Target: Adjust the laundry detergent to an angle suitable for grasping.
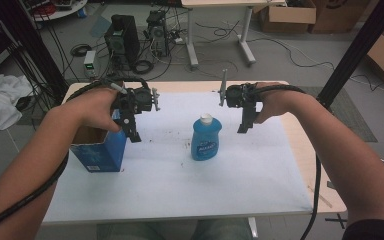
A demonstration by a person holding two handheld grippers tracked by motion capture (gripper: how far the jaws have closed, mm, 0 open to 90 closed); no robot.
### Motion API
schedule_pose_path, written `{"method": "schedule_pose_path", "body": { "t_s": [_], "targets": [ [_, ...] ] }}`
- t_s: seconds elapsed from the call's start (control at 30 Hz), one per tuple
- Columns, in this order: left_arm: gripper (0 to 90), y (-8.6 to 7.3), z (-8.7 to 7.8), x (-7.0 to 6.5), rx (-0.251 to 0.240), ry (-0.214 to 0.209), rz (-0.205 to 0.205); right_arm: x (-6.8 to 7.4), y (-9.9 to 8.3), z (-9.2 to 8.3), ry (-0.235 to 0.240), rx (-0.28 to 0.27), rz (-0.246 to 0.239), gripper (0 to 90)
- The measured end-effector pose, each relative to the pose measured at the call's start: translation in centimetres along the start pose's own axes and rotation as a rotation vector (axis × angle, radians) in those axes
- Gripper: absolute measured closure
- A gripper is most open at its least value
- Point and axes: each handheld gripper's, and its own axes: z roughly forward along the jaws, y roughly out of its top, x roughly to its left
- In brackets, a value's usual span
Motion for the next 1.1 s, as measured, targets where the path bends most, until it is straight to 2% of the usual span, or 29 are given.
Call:
{"method": "schedule_pose_path", "body": {
  "t_s": [0.17, 0.3, 0.47, 0.5, 0.67, 0.8, 1.1],
  "targets": [
    [0.1, -0.3, 0.0, -0.4, -0.005, -0.008, -0.004, 0.2, -0.2, -0.2, 0.000, -0.003, 0.000, 0.0],
    [0.1, -0.5, 0.3, -0.5, 0.015, -0.008, -0.008, 0.2, -0.4, -0.2, -0.001, 0.003, 0.004, 0.0],
    [0.1, -0.6, 0.2, -0.6, -0.003, -0.008, -0.004, 0.2, -0.5, -0.3, -0.003, -0.014, 0.007, 0.0],
    [0.1, -0.6, 0.1, -0.6, 0.006, -0.007, -0.002, 0.2, -0.5, -0.3, -0.003, -0.014, 0.007, 0.0],
    [0.1, -0.9, 0.2, -0.7, -0.014, -0.009, -0.010, 0.2, -0.5, -0.1, 0.000, -0.004, 0.011, 0.0],
    [0.1, -1.2, 0.1, -0.8, -0.004, -0.009, -0.020, 0.3, -0.3, 0.0, -0.001, 0.001, 0.000, 0.0],
    [0.1, -1.1, -0.3, -1.4, -0.001, -0.006, -0.022, 0.7, 0.3, -1.9, -0.018, -0.038, -0.035, 0.0]
  ]
}}
